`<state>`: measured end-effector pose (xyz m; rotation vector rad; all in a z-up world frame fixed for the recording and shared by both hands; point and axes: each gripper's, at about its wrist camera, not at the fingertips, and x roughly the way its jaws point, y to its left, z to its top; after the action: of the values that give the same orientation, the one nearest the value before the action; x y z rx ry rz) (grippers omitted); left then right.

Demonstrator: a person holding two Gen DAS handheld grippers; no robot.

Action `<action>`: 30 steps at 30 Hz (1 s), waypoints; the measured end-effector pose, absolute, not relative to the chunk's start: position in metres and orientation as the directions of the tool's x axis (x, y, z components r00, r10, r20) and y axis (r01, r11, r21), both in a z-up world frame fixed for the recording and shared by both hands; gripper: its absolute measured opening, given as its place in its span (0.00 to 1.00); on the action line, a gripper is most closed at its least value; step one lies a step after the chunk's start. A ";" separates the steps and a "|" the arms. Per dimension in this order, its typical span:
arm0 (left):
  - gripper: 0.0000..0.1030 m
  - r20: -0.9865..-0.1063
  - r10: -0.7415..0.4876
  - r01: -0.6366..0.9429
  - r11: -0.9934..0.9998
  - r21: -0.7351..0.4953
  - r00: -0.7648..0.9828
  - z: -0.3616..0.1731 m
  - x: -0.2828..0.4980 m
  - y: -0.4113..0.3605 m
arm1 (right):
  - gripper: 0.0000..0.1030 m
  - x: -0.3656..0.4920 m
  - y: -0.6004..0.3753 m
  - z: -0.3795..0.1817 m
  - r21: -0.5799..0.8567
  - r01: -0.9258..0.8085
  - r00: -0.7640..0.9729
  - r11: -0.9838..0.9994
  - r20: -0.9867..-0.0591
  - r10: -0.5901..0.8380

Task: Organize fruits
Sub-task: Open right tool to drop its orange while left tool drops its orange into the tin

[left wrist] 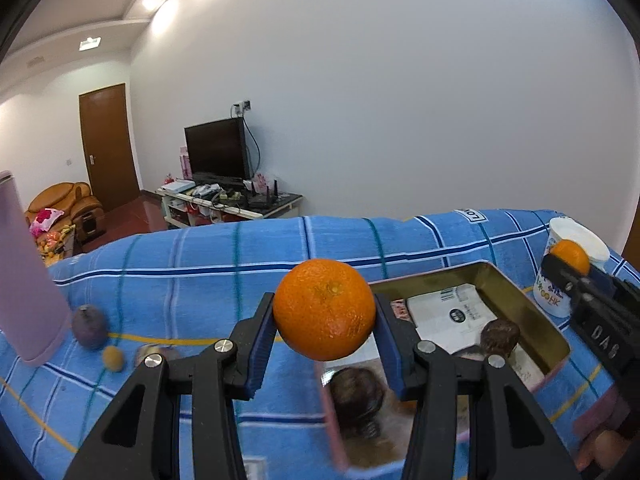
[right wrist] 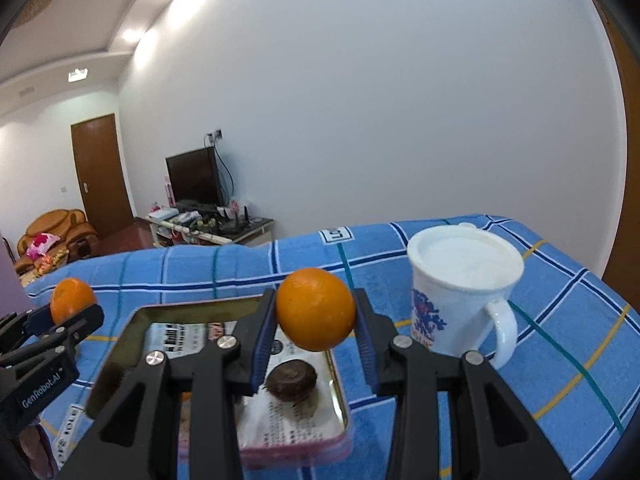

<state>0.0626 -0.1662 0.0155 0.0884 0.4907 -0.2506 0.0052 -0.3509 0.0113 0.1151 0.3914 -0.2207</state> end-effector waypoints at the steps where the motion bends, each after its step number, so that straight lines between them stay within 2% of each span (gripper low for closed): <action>1: 0.47 -0.483 -0.216 0.259 0.966 0.023 0.848 0.014 0.067 -0.171 | 0.39 0.009 -0.352 0.010 0.070 0.233 0.899 0.970 -0.397 -0.187; 5: 0.47 -0.519 -0.207 0.257 0.966 0.025 0.829 0.007 0.084 -0.191 | 0.39 0.028 -0.355 0.005 0.079 0.213 0.883 0.974 -0.443 -0.157; 11: 0.47 -0.559 -0.192 0.263 0.964 0.048 0.807 -0.004 0.100 -0.209 | 0.39 0.038 -0.353 0.004 0.079 0.181 0.877 0.980 -0.463 -0.125; 18: 0.48 -0.571 -0.167 0.267 0.959 0.096 0.804 -0.006 0.102 -0.217 | 0.39 0.052 -0.345 0.000 0.050 0.115 0.855 0.992 -0.513 -0.073; 26: 0.48 -0.603 -0.129 0.260 0.956 0.136 0.787 -0.012 0.106 -0.223 | 0.40 0.055 -0.348 -0.002 0.058 0.096 0.848 0.994 -0.527 -0.051; 30: 0.48 -0.640 -0.124 0.249 0.963 0.108 0.759 -0.018 0.113 -0.218 | 0.40 0.053 -0.346 -0.001 0.055 0.086 0.854 0.995 -0.519 -0.045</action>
<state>0.1130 -0.2184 -0.0176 0.1916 0.6810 -0.2041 0.0525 -0.3460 -0.0010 0.0769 0.5432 -0.0693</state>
